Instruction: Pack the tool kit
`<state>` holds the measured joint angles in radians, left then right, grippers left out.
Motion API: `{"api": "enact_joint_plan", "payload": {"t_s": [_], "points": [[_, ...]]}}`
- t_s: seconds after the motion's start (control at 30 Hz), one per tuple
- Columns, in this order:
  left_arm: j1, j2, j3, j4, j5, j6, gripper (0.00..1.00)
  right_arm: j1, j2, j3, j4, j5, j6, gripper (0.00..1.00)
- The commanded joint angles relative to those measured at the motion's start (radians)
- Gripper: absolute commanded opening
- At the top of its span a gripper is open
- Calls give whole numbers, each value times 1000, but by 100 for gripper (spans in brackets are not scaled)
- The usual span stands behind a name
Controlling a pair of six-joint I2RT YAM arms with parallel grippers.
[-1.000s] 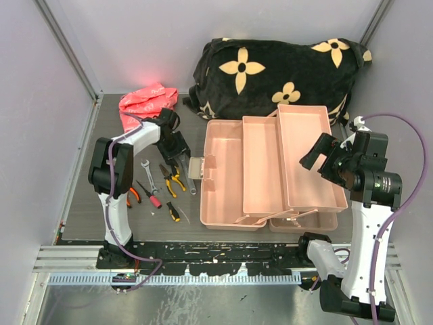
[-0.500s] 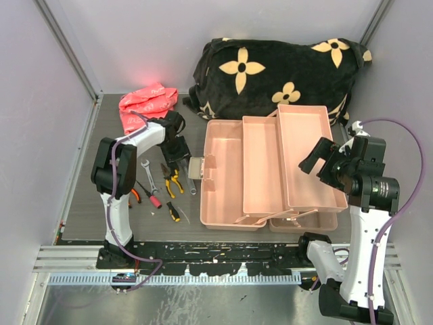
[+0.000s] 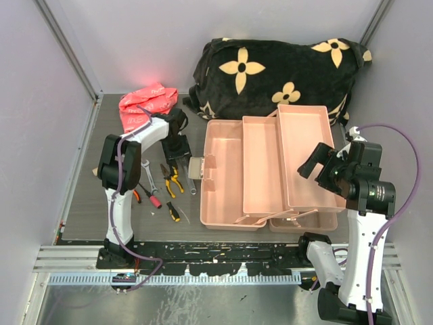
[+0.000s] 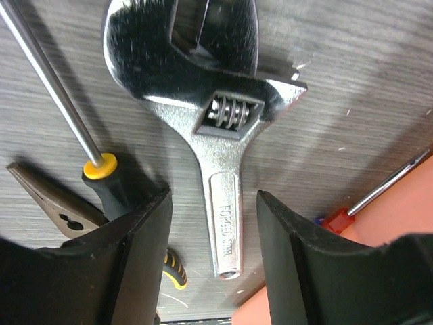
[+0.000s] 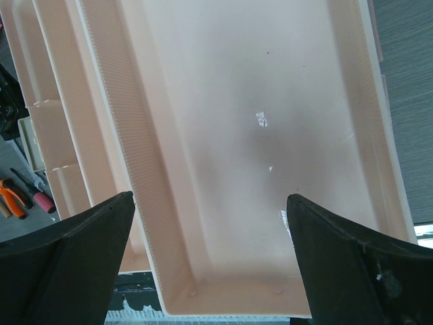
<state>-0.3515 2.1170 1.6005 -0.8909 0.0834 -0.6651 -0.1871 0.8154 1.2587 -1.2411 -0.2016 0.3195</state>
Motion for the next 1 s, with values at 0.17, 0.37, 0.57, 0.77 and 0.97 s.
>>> {"api": "enact_joint_plan", "payload": {"t_s": [0.17, 0.37, 0.57, 0.77, 0.97], "points": [[30, 147, 56, 39, -167, 87, 55, 2, -13, -36, 55, 14, -8, 100], [31, 179, 58, 46, -162, 85, 46, 2, -1, -41, 65, 16, -5, 100], [29, 194, 63, 56, -148, 89, 0, 3, 2, -54, 77, 14, -2, 100], [32, 147, 118, 28, -160, 133, 0, 2, -1, -62, 87, 13, -3, 100], [32, 105, 228, -26, -144, 191, 0, 2, -1, -76, 111, -5, 2, 100]]}}
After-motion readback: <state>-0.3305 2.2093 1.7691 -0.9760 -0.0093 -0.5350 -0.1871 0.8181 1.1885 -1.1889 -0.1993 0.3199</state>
